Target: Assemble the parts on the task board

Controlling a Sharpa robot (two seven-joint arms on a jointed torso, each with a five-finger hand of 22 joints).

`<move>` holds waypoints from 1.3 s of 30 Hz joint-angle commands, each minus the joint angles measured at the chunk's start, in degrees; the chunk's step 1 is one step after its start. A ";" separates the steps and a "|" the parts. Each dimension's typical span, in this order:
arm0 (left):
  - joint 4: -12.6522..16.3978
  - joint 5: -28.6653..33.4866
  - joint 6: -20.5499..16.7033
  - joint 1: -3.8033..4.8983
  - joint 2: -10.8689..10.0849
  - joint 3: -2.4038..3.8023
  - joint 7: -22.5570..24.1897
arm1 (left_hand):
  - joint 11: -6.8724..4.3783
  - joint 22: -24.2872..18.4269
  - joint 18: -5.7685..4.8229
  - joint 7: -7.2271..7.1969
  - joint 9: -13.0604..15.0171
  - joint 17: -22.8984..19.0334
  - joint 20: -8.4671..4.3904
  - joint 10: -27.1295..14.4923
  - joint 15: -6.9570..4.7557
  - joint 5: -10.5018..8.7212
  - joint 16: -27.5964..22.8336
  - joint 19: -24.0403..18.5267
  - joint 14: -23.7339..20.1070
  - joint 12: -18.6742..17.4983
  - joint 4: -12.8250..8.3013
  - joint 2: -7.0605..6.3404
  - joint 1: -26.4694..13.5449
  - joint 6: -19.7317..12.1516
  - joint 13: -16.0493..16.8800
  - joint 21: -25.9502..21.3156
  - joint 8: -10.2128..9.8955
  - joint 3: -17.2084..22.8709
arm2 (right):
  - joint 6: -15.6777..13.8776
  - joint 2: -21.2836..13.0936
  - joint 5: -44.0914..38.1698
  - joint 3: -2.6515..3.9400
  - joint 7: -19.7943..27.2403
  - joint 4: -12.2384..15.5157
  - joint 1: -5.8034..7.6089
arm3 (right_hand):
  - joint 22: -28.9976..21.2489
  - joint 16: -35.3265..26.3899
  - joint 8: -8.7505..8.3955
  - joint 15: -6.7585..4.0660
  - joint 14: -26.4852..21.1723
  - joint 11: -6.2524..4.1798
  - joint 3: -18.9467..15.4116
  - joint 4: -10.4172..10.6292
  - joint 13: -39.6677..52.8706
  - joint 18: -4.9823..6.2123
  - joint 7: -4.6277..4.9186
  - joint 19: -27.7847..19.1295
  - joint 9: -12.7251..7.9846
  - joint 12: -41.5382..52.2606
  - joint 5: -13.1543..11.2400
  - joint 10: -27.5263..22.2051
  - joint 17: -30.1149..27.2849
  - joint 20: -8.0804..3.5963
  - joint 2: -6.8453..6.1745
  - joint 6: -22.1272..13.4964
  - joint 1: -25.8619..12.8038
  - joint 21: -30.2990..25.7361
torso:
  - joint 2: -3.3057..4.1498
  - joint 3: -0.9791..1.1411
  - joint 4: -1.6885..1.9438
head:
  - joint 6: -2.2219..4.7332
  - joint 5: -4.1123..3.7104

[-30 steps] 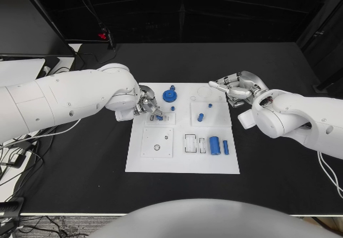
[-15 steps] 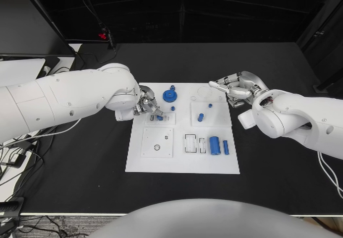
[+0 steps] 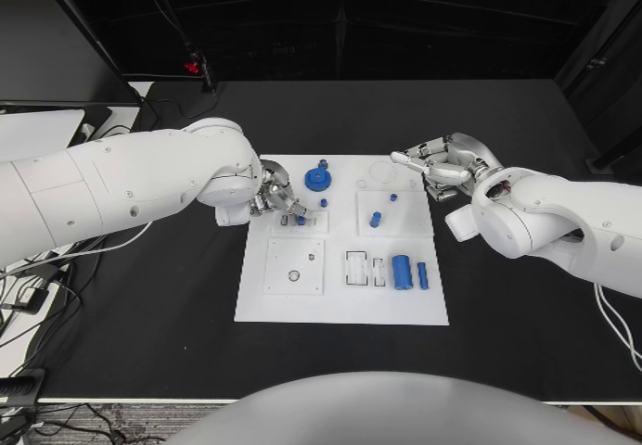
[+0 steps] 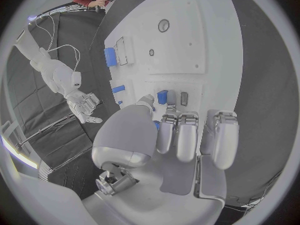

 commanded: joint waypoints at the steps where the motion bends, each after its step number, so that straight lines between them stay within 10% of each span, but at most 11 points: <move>1: -0.18 -0.23 0.36 -0.25 0.07 -0.20 -0.89 | 0.24 15.09 -0.35 0.24 0.05 15.09 0.23 5.99 0.13 -0.56 0.05 5.87 5.91 0.03 0.03 -0.04 -0.70 -0.10 15.09 0.18 -0.24 -0.53 | 0.41 -0.03 0.23 0.02 0.16 0.13 0.08 | 15.10 0.14 0.19 0.02 6.05 -0.04 -0.41 -0.09 15.08 -0.42 -0.16 6.15 0.06 0.14 0.01 5.97 15.10 0.02 0.59 -0.13 -0.09 0.19 | 0.02 -0.02 0.01 | 0.00 0.00; 6: -0.22 -0.23 -0.40 -0.26 0.06 -0.20 -0.58 | 0.37 15.09 -0.35 0.35 0.41 15.09 0.36 5.99 0.28 -2.96 0.05 5.87 5.91 0.03 0.07 -0.03 -3.26 -0.18 15.09 0.18 -0.17 -2.72 | 0.43 -0.03 0.22 0.02 0.10 0.13 0.08 | 15.10 0.14 0.19 0.02 6.05 -0.04 -0.41 -0.09 15.08 -0.42 -0.16 6.15 0.06 0.14 0.01 5.97 15.10 0.02 0.59 -0.13 -0.09 0.19 | 0.00 0.00 0.01 | 0.00 0.00; 13: 0.99 -0.24 -2.47 -0.26 -1.31 -0.20 1.66 | 0.36 15.09 -0.35 0.35 1.55 15.09 0.51 5.99 0.38 -13.96 0.05 5.87 5.91 0.03 -0.02 -0.30 -10.87 -0.03 15.09 0.18 0.55 -9.15 | 0.43 -0.02 0.22 0.02 0.08 0.05 0.07 | 15.10 0.14 0.24 0.00 6.05 -0.05 -0.47 -0.11 15.08 -0.42 -0.17 6.15 0.06 0.14 0.00 5.97 15.10 0.01 0.65 -0.15 -0.11 0.19 | -0.03 0.01 0.10 | 0.00 0.10; 29: 6.06 -0.22 -3.81 3.62 -7.09 -0.18 7.43 | 0.20 15.09 -0.35 0.19 3.53 15.09 0.42 5.99 0.24 -14.03 0.05 5.87 5.91 0.03 -0.17 -1.26 -10.44 -0.83 15.09 0.18 2.92 -11.19 | 0.34 0.00 0.22 0.02 -0.02 -0.30 0.07 | 15.10 0.14 0.26 0.00 6.05 -0.06 -0.50 -0.12 15.08 -0.42 -0.17 6.15 0.06 0.14 0.01 5.97 15.10 0.01 0.68 -0.16 -0.10 0.19 | 0.03 -0.05 -0.04 | 0.00 0.92; 39: 1.50 -0.21 -1.48 5.06 -7.26 -0.18 8.24 | 0.06 15.09 -0.35 0.03 4.59 15.09 0.30 5.99 0.08 -13.32 0.05 5.87 5.91 0.03 -0.22 -1.27 -8.39 -1.24 15.09 0.18 4.33 -11.16 | 0.34 0.08 0.22 0.01 -0.07 -0.35 0.06 | 15.10 0.14 0.29 -0.01 6.05 -0.06 -0.52 -0.15 15.08 -0.42 -0.18 6.15 0.06 0.14 0.04 5.97 15.10 0.00 0.77 -0.18 -0.06 0.19 | 0.03 0.02 -0.08 | 0.27 2.64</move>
